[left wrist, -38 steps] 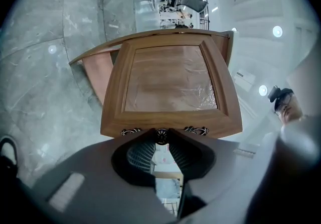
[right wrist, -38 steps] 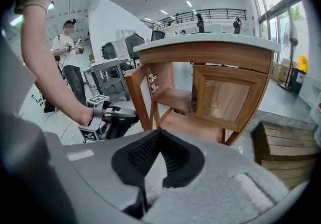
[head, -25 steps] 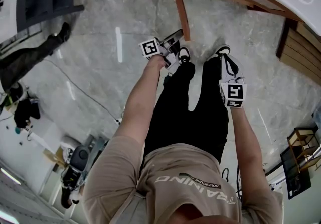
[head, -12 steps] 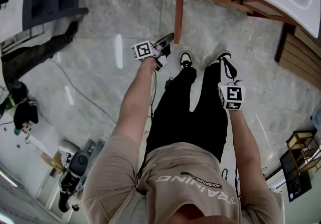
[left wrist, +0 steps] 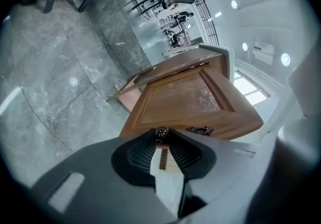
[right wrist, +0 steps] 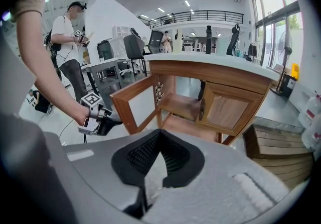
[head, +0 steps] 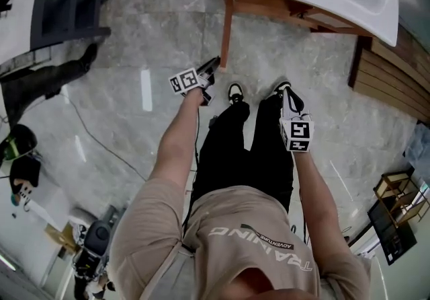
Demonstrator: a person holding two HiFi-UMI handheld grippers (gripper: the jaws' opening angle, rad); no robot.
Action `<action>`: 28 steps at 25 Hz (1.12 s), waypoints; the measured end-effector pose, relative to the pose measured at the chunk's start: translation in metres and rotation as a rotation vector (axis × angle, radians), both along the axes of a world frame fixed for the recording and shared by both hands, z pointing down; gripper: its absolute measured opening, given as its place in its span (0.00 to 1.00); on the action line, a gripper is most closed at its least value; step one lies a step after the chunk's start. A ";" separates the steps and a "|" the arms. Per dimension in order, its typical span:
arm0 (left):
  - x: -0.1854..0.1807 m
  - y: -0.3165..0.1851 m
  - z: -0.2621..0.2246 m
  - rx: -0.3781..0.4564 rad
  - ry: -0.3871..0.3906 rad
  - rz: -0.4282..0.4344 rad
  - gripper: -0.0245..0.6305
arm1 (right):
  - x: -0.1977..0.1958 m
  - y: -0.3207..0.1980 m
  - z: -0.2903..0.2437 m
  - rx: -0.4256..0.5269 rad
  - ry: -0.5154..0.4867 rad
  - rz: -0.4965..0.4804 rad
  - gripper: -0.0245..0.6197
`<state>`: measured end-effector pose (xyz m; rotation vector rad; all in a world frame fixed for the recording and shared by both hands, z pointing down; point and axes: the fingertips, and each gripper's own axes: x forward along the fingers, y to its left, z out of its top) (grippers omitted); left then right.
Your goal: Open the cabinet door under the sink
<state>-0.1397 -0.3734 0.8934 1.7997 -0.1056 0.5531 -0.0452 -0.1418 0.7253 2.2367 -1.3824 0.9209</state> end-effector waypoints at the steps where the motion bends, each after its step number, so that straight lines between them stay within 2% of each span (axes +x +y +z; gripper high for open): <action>1: -0.001 0.002 -0.003 0.016 -0.017 -0.006 0.18 | 0.002 0.001 -0.010 0.006 0.012 0.012 0.04; 4: -0.002 0.008 -0.016 0.042 -0.043 -0.025 0.08 | 0.010 0.001 -0.037 0.030 0.039 0.024 0.04; 7: -0.009 0.025 -0.030 0.095 -0.074 0.003 0.06 | 0.014 0.010 -0.052 0.022 0.047 0.007 0.04; 14: -0.026 0.088 -0.061 0.163 -0.119 0.199 0.06 | 0.021 0.034 -0.080 0.014 0.092 -0.008 0.04; 19: -0.026 0.137 -0.094 0.257 -0.178 0.324 0.06 | 0.031 0.058 -0.103 0.032 0.129 0.002 0.04; 24: 0.005 0.166 -0.148 0.335 -0.176 0.309 0.06 | 0.035 0.083 -0.117 0.038 0.134 0.000 0.04; 28: 0.043 0.181 -0.203 0.444 -0.107 0.347 0.06 | 0.046 0.091 -0.141 0.096 0.142 0.051 0.04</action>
